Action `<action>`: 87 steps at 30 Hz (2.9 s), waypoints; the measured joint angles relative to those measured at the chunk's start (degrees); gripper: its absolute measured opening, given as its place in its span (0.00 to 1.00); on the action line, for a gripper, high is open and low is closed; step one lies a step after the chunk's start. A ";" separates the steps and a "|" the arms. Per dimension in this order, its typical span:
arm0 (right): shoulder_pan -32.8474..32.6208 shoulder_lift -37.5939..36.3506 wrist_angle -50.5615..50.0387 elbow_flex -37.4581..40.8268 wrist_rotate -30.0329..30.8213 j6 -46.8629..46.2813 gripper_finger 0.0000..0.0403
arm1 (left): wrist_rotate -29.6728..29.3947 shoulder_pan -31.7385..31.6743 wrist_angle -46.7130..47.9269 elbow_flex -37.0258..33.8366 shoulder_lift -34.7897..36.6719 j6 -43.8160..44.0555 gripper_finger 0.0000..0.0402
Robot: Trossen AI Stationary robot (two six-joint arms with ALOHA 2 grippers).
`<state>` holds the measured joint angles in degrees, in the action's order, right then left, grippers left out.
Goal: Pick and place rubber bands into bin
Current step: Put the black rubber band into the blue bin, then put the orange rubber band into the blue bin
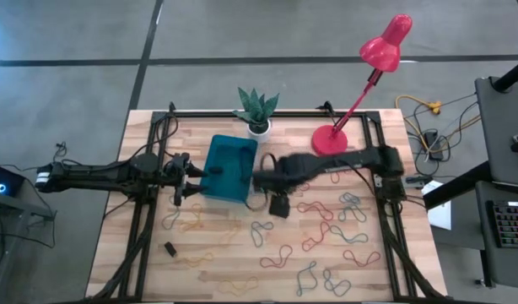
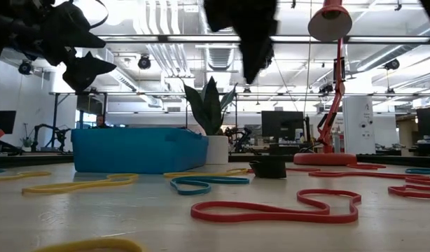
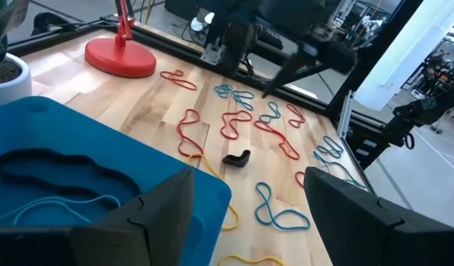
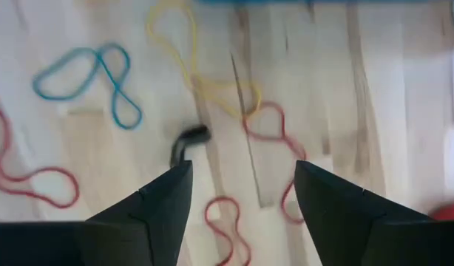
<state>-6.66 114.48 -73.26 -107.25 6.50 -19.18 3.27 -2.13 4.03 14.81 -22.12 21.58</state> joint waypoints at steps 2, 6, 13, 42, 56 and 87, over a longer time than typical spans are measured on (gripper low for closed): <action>-2.86 -3.47 4.09 6.32 3.16 -4.43 0.56 | 0.02 0.00 0.02 0.00 -0.31 0.00 0.60; -6.91 -8.49 14.57 16.99 3.90 -13.17 0.56 | -0.01 0.00 -0.02 0.00 -1.10 0.01 0.60; -11.07 -7.74 26.46 26.21 4.00 -18.13 0.56 | 0.02 0.00 0.00 -0.04 -2.24 0.02 0.60; -5.26 0.65 39.63 33.52 -3.12 -14.52 0.52 | 0.00 0.00 -0.22 -0.04 -5.23 0.29 0.60; 3.14 -1.66 38.88 28.64 0.36 -13.57 0.03 | -0.04 0.00 -0.57 0.13 -5.09 0.28 0.60; 11.42 11.65 9.80 -24.53 -2.87 15.17 0.56 | 0.02 0.00 -6.12 0.11 -5.30 0.26 0.60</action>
<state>4.76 126.13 -63.46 -131.78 3.63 -4.01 3.29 -2.13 -2.09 14.92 -27.42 21.85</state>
